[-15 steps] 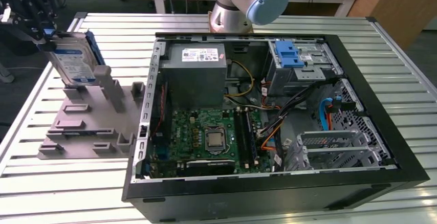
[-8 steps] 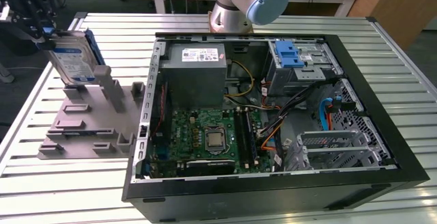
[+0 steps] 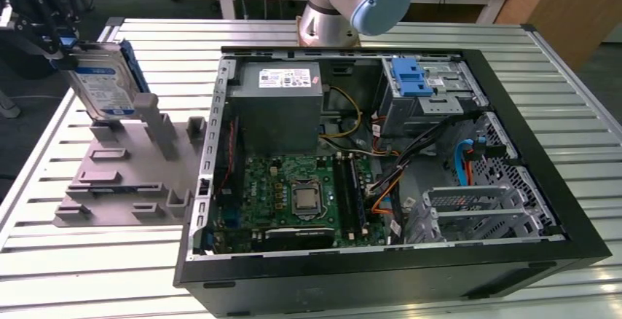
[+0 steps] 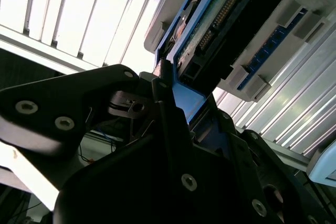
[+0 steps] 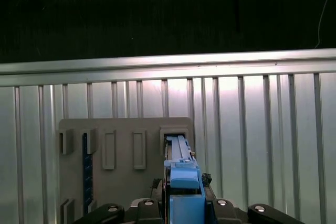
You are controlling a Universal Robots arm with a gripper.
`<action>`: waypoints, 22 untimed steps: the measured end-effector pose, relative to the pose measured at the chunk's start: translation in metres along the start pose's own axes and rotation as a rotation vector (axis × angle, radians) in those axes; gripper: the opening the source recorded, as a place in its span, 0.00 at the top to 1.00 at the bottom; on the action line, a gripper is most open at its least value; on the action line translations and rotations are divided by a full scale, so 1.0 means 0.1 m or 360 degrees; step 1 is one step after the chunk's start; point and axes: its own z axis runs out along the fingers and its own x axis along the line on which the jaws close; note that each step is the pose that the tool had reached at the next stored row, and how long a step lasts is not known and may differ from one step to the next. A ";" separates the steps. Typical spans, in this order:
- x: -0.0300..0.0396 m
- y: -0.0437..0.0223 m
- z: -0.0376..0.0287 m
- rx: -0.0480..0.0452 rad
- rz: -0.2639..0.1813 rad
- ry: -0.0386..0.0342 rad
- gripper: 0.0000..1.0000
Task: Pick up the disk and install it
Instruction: 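Pick up the disk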
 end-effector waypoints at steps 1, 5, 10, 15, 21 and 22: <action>0.000 0.000 -0.001 0.0000 0.0000 0.0000 0.64; 0.000 0.000 -0.009 0.0000 0.0000 0.0000 0.64; 0.001 0.000 -0.026 0.0000 0.0000 0.0000 0.64; 0.001 0.000 -0.041 0.0000 0.0000 0.0000 0.64; 0.001 0.000 -0.062 0.0000 0.0000 0.0000 0.64; 0.001 0.000 -0.065 0.0000 0.0000 0.0000 0.64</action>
